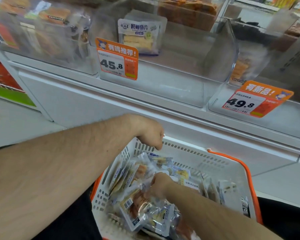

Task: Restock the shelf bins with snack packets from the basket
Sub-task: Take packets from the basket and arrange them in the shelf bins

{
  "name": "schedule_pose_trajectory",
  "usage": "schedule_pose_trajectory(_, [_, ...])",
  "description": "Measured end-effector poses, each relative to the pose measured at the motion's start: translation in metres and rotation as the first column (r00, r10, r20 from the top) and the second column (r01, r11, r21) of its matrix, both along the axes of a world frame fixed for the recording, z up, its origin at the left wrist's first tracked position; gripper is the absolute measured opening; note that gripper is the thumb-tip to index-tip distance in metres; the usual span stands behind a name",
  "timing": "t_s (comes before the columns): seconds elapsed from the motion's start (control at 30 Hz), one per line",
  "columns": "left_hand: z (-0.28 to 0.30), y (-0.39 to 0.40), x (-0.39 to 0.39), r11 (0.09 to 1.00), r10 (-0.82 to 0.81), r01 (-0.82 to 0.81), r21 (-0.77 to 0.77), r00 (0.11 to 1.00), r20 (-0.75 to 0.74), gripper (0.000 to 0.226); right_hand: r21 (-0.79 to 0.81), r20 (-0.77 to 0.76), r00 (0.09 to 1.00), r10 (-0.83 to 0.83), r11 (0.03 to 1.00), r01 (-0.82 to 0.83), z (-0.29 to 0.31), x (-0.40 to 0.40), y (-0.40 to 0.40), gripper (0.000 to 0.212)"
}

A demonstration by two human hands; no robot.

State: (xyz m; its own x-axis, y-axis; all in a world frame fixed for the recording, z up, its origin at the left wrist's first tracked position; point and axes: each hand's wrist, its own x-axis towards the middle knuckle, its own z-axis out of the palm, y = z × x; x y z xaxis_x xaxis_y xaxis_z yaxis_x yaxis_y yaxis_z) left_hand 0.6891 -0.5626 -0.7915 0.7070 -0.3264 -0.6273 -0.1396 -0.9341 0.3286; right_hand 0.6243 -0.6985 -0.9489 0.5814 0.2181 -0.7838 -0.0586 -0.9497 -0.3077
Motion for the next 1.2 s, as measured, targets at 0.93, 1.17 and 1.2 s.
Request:
schedule_pose_trajectory(0.93, [0.033, 0.002, -0.013, 0.803, 0.003, 0.006, -0.596, 1.000, 0.015, 0.096, 0.512, -0.678, 0.445, -0.585, 0.060, 0.857, 0.182, 0.058, -0.094, 0.027])
schedule_pose_trajectory(1.17, [0.042, -0.018, -0.016, 0.521, 0.514, -0.179, -0.834, 0.846, 0.140, 0.027, 0.602, -0.459, 0.492, -0.740, 0.148, 0.785, 0.214, 0.059, -0.103, 0.031])
schedule_pose_trajectory(1.2, [0.043, -0.020, -0.015, 0.476, 0.562, -0.223, -0.851, 0.821, 0.099, 0.025, 0.648, -0.325, 0.488, -0.810, 0.185, 0.739, 0.215, 0.061, -0.106, 0.033])
